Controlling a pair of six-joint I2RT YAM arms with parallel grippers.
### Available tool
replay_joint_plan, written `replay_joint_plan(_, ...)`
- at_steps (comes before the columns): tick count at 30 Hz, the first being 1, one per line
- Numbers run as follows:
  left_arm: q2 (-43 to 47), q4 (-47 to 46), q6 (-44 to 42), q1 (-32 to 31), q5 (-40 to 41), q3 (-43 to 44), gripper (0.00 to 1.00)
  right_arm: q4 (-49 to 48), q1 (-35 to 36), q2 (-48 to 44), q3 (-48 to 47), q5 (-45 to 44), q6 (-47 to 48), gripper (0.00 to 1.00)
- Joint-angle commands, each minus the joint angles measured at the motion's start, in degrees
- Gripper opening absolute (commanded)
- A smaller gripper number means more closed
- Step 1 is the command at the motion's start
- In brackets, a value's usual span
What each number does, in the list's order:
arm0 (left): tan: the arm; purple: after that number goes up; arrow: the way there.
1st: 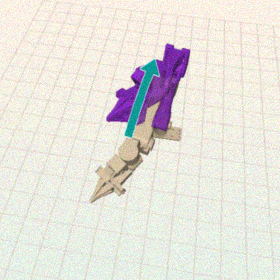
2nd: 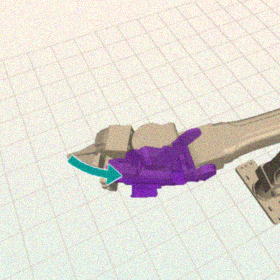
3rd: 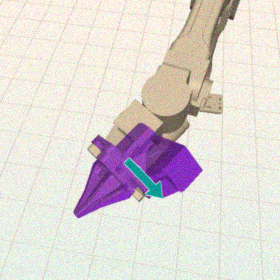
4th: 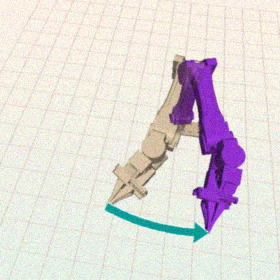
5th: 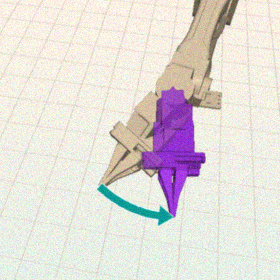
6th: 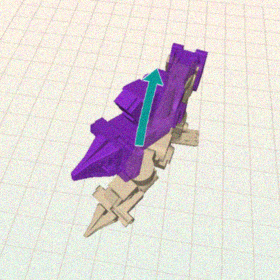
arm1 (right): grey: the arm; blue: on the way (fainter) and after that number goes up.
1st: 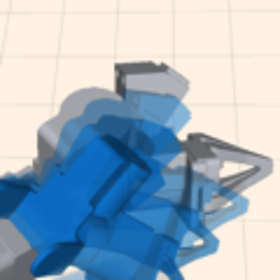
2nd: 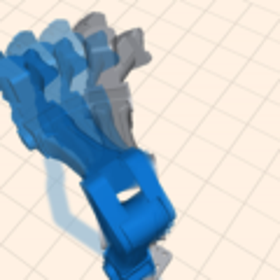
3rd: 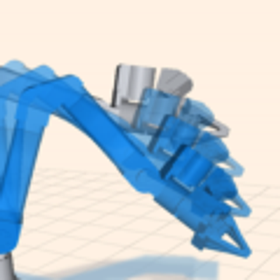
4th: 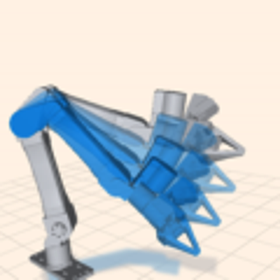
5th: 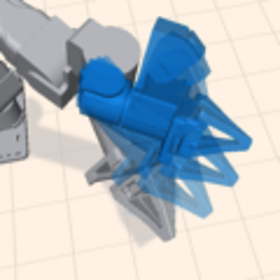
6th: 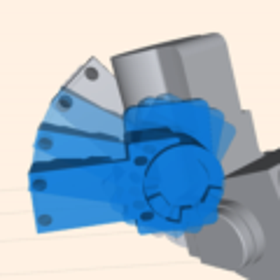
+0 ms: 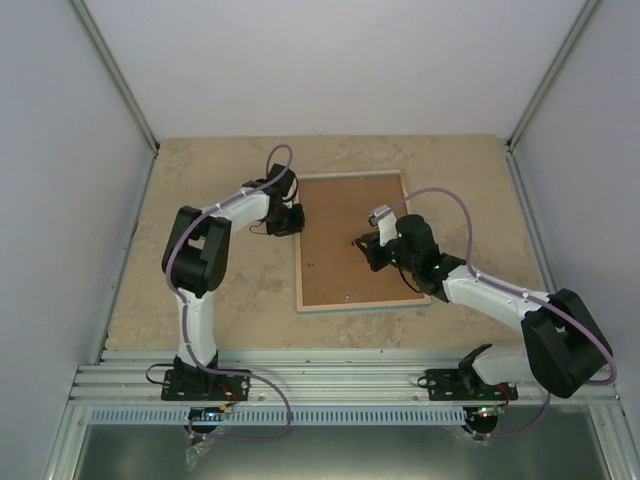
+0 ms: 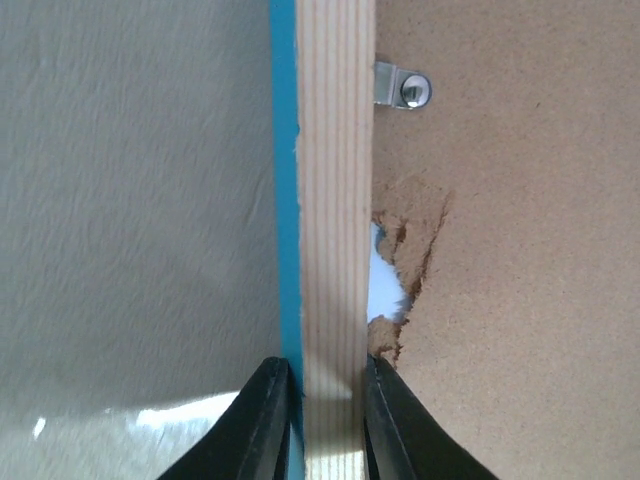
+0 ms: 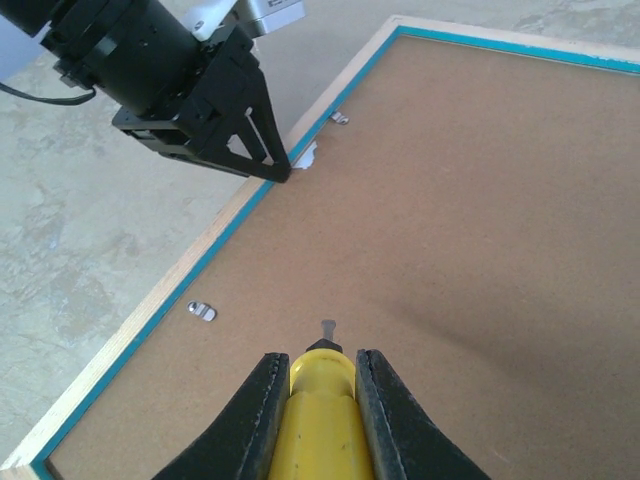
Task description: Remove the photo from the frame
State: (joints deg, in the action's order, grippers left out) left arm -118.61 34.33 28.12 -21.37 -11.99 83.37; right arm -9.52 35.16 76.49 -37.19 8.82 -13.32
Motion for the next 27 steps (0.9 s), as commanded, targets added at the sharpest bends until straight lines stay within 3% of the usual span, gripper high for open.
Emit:
replay_joint_plan(1,3.69,1.57,0.45,-0.48,-2.78,-5.37,0.17,0.48,-0.2,0.21,-2.02,1.58,-0.15,0.0)
replay_joint_plan(17,14.58,-1.24,5.68,-8.51,-2.47,-19.34,0.15,-3.49,0.73,9.43,-8.84,5.91,-0.74,0.01)
replay_joint_plan(27,16.86,-1.7,7.58,-10.28,-2.56,-22.41,0.16,-6.92,2.02,18.01,-13.11,10.23,-2.2,0.0)
